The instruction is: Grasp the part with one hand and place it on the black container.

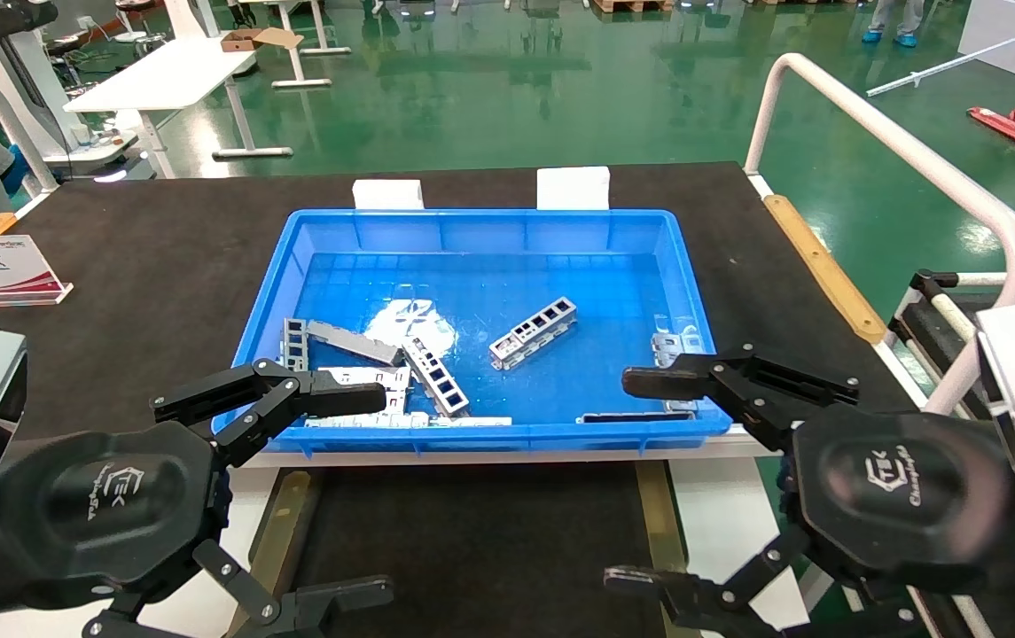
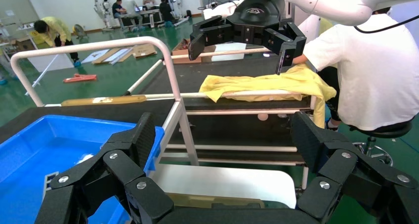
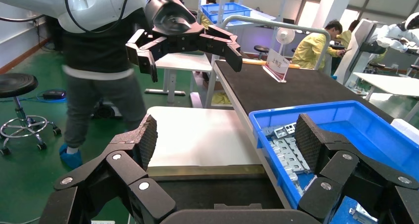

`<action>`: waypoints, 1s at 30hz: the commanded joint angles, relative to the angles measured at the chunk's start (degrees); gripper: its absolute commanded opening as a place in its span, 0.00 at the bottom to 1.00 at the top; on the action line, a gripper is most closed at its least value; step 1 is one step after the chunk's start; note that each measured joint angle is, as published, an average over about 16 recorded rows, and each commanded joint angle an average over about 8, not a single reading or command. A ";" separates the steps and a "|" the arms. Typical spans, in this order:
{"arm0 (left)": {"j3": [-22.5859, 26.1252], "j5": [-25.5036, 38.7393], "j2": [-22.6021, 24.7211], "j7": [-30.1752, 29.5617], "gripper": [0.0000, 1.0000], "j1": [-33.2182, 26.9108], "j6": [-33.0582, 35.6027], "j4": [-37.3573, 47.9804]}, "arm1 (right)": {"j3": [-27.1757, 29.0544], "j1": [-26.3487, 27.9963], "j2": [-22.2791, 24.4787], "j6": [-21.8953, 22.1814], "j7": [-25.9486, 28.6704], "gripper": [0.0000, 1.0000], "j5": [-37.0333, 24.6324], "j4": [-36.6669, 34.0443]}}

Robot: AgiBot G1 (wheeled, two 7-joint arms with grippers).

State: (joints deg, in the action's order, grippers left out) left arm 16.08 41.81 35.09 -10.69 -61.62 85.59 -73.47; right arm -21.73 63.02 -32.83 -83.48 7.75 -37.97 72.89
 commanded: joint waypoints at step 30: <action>0.00 0.00 0.00 0.00 1.00 0.00 0.00 0.00 | 0.00 0.00 0.00 0.00 0.00 1.00 0.00 0.00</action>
State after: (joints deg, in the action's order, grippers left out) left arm 16.08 41.81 35.09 -10.69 -61.62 85.60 -73.47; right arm -21.73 63.02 -32.83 -83.48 7.75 -37.97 72.89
